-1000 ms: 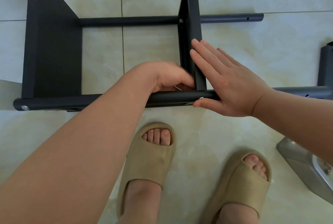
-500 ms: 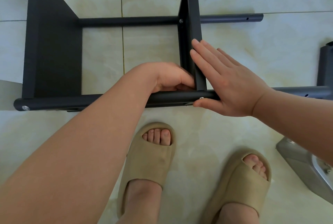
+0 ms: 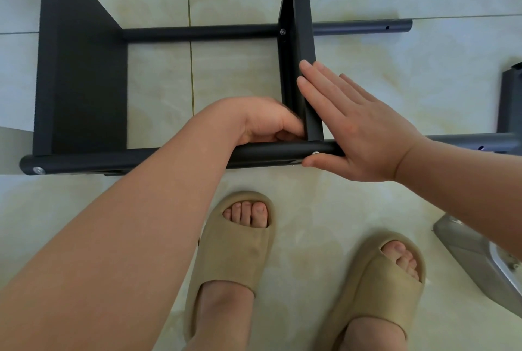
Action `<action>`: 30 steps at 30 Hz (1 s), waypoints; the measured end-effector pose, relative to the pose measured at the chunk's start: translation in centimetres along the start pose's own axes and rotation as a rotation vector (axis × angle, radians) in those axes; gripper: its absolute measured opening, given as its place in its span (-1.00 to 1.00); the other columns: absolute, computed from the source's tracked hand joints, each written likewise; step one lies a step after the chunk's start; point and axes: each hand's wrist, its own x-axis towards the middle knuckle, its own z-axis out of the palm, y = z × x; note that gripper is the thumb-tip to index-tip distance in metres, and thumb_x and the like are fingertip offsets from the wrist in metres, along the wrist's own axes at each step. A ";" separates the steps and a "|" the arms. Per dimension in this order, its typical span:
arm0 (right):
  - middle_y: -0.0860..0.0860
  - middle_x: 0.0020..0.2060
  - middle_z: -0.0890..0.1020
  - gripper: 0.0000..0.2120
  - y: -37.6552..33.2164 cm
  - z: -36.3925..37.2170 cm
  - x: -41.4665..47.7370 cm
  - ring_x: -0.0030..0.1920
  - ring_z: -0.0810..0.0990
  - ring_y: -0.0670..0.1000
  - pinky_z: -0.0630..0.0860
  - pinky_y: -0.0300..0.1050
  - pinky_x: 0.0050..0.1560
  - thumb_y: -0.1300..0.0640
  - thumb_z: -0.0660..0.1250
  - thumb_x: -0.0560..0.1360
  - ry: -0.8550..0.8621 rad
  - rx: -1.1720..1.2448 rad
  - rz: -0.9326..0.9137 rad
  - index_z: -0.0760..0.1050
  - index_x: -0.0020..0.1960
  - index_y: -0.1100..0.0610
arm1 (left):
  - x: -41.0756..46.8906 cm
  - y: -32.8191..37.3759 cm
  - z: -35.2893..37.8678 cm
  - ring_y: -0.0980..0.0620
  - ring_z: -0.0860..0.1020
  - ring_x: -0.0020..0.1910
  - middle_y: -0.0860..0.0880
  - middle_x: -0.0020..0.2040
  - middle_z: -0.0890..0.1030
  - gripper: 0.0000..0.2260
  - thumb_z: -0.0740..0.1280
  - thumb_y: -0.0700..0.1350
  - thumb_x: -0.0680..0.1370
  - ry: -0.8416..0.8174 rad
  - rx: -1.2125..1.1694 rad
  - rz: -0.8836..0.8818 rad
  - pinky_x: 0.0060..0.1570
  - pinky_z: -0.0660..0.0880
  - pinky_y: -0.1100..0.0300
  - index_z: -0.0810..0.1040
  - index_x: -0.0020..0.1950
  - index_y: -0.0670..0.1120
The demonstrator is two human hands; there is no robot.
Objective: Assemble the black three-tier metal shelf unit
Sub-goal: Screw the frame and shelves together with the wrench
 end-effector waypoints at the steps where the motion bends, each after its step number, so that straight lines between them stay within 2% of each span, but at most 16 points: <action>1: 0.18 0.63 -0.01 -0.05 0.0 0.0 0.0 0.63 -0.01 0.18 0.17 0.28 0.55 -0.44 -0.01 0.57 0.000 -0.001 -0.001 0.00 0.63 0.29 | 0.0 0.0 -0.1 -0.03 0.61 -0.33 -0.10 -0.34 0.63 -0.77 0.30 -0.29 0.54 -0.014 -0.015 -0.007 -0.14 0.53 0.10 0.62 -0.28 -0.13; 6: 0.17 0.63 0.00 -0.05 0.0 0.1 0.0 0.63 -0.02 0.17 0.17 0.27 0.55 -0.44 0.01 0.57 0.003 0.007 0.000 0.00 0.63 0.28 | -0.2 0.0 -0.2 -0.12 0.62 -0.11 -0.17 -0.14 0.68 -0.83 0.25 -0.27 0.56 -0.054 -0.068 -0.042 0.21 0.51 -0.10 0.65 -0.03 -0.21; 10: 0.17 0.63 -0.01 -0.05 0.0 0.1 0.0 0.63 -0.02 0.17 0.16 0.26 0.55 -0.44 0.00 0.57 0.003 0.005 0.001 0.00 0.63 0.29 | 0.0 0.1 -0.2 -0.09 0.67 -0.15 -0.19 -0.10 0.70 -0.84 0.32 -0.23 0.57 0.003 -0.030 -0.023 0.01 0.61 0.03 0.66 0.06 -0.25; 13: 0.18 0.63 -0.01 -0.05 0.0 0.1 0.0 0.63 -0.02 0.17 0.16 0.26 0.55 -0.44 -0.01 0.57 -0.002 0.002 0.000 0.00 0.63 0.29 | 0.0 0.1 0.0 -0.03 0.66 -0.28 -0.14 -0.24 0.68 -0.90 0.33 -0.27 0.56 0.009 0.008 0.000 -0.19 0.62 0.15 0.64 -0.07 -0.20; 16: 0.18 0.63 -0.01 -0.05 0.0 0.0 0.0 0.63 -0.03 0.17 0.16 0.26 0.56 -0.44 -0.01 0.57 0.001 0.002 0.000 0.00 0.63 0.29 | 0.0 -0.1 -0.2 -0.06 0.64 -0.26 -0.14 -0.26 0.66 -0.77 0.30 -0.30 0.55 -0.029 -0.044 -0.006 -0.07 0.58 0.07 0.67 -0.25 -0.14; 17: 0.18 0.63 -0.01 -0.05 0.0 0.0 0.0 0.63 -0.03 0.17 0.16 0.26 0.56 -0.44 0.00 0.57 0.002 0.002 0.000 0.00 0.63 0.29 | 0.0 -0.1 -0.3 -0.08 0.64 -0.22 -0.15 -0.24 0.67 -0.75 0.29 -0.31 0.55 -0.043 -0.066 -0.013 0.00 0.56 0.03 0.68 -0.25 -0.14; 19: 0.18 0.63 -0.01 -0.05 0.0 0.1 0.0 0.63 -0.03 0.17 0.16 0.26 0.55 -0.43 0.00 0.57 0.003 0.004 -0.001 0.00 0.63 0.29 | -0.1 -0.1 -0.3 -0.09 0.65 -0.17 -0.17 -0.16 0.68 -0.79 0.27 -0.28 0.56 -0.060 -0.083 -0.036 0.06 0.55 0.01 0.69 -0.14 -0.17; 22: 0.18 0.63 -0.01 -0.05 0.0 0.0 0.0 0.63 -0.03 0.17 0.17 0.28 0.55 -0.43 0.00 0.57 0.000 0.003 -0.003 -0.01 0.63 0.29 | 0.1 0.0 -0.3 -0.08 0.65 -0.15 -0.17 -0.11 0.69 -0.85 0.31 -0.21 0.57 -0.031 -0.051 -0.053 0.03 0.58 0.01 0.67 0.01 -0.20; 26: 0.18 0.63 -0.01 -0.05 0.0 0.0 0.0 0.63 -0.02 0.18 0.18 0.28 0.54 -0.43 0.00 0.57 -0.002 0.001 -0.001 0.00 0.63 0.30 | 0.2 0.0 -0.1 -0.06 0.66 -0.25 -0.16 -0.21 0.68 -0.90 0.34 -0.26 0.55 0.012 -0.004 -0.015 -0.09 0.61 0.08 0.65 -0.08 -0.19; 30: 0.18 0.63 0.00 -0.05 0.0 0.0 0.0 0.63 -0.02 0.18 0.18 0.28 0.54 -0.43 0.00 0.57 0.004 0.003 0.000 0.01 0.63 0.30 | 0.1 -0.2 -0.4 -0.09 0.65 -0.18 -0.16 -0.21 0.68 -0.76 0.29 -0.32 0.54 -0.038 -0.069 -0.012 0.06 0.57 0.00 0.70 -0.23 -0.14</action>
